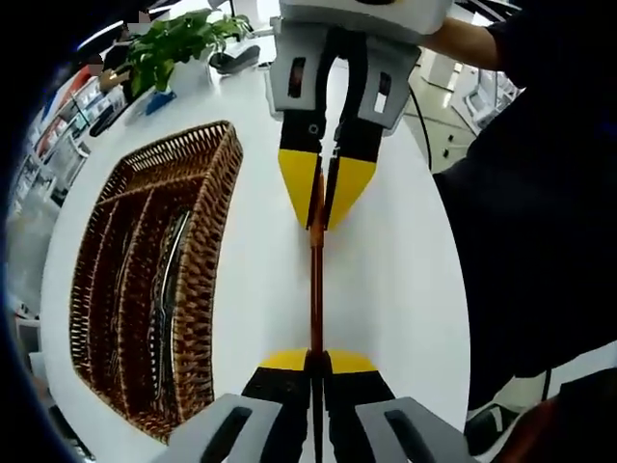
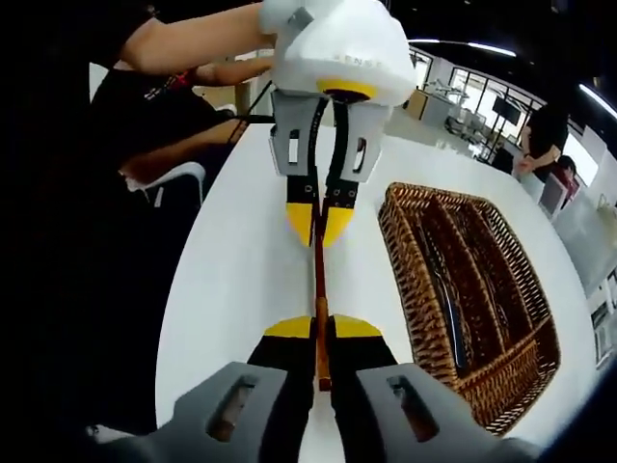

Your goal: Arrange the knives, forks, and spoons in their matching storage slots by inserting each utensil handle-first until every utensil is classified and aligned in the correct compartment

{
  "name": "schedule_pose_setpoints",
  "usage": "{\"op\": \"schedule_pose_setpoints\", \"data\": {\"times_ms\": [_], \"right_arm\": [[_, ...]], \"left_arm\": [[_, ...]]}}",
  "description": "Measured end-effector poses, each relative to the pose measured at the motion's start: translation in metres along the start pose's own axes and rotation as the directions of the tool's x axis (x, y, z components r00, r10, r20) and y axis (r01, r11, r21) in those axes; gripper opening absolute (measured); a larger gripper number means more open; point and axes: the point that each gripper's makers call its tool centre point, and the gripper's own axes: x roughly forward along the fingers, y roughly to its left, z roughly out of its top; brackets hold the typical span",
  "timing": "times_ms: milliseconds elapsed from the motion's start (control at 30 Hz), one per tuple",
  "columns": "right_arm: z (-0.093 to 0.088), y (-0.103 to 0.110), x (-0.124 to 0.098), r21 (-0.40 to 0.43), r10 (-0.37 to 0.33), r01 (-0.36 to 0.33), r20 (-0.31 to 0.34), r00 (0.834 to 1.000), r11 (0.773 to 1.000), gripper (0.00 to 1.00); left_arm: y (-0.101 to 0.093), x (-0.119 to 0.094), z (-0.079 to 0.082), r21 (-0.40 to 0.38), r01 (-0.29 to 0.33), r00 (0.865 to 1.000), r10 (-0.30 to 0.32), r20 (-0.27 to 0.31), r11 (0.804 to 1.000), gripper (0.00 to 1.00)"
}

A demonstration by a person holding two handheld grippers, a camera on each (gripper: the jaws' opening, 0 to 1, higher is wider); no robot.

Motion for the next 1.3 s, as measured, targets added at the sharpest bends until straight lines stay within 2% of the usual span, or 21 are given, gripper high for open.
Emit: {"op": "schedule_pose_setpoints", "data": {"times_ms": [267, 367, 467, 567, 733, 933, 1067, 1167, 1300], "right_arm": [[-0.001, 0.001, -0.003, 0.002, 0.007, -0.007, 0.007, 1.000, 1.000, 0.02], [-0.001, 0.001, -0.004, 0.003, 0.001, -0.001, 0.011, 1.000, 1.000, 0.03], [0.002, 0.003, -0.006, 0.073, 0.013, -0.016, 0.042, 0.999, 0.997, 0.04], [0.003, 0.002, -0.007, 0.077, -0.007, 0.003, 0.052, 0.999, 0.997, 0.04], [0.006, -0.009, -0.011, 0.126, -0.090, 0.080, 0.077, 0.993, 0.989, 0.09], [0.016, -0.023, -0.024, 0.206, -0.195, 0.165, 0.135, 0.971, 0.965, 0.14], [0.026, -0.033, -0.036, 0.264, -0.289, 0.237, 0.181, 0.940, 0.935, 0.13], [0.030, -0.037, -0.042, 0.300, -0.338, 0.272, 0.195, 0.920, 0.914, 0.11], [0.032, -0.041, -0.044, 0.353, -0.386, 0.297, 0.212, 0.898, 0.887, 0.14]], "left_arm": [[-0.002, 0.001, 0.002, -0.002, 0.009, 1.000, -0.009, -0.007, 1.000, 0.03], [-0.002, 0.000, 0.003, 0.023, -0.002, 1.000, 0.002, -0.016, 1.000, 0.03], [-0.004, -0.001, 0.001, 0.026, -0.003, 1.000, 0.004, -0.023, 1.000, 0.03], [-0.005, -0.002, 0.001, -0.008, -0.006, 1.000, 0.006, -0.019, 1.000, 0.03], [-0.002, -0.004, 0.001, -0.050, -0.026, 1.000, 0.026, 0.006, 0.998, 0.03], [-0.003, -0.003, -0.005, -0.089, -0.026, 0.999, 0.028, 0.016, 0.996, 0.03], [-0.002, -0.005, -0.005, -0.186, -0.032, 0.997, 0.044, 0.056, 0.982, 0.02], [0.001, -0.008, -0.002, -0.271, -0.038, 0.992, 0.070, 0.107, 0.962, 0.02], [0.010, -0.014, 0.003, -0.377, -0.043, 0.976, 0.120, 0.183, 0.925, 0.02]]}}
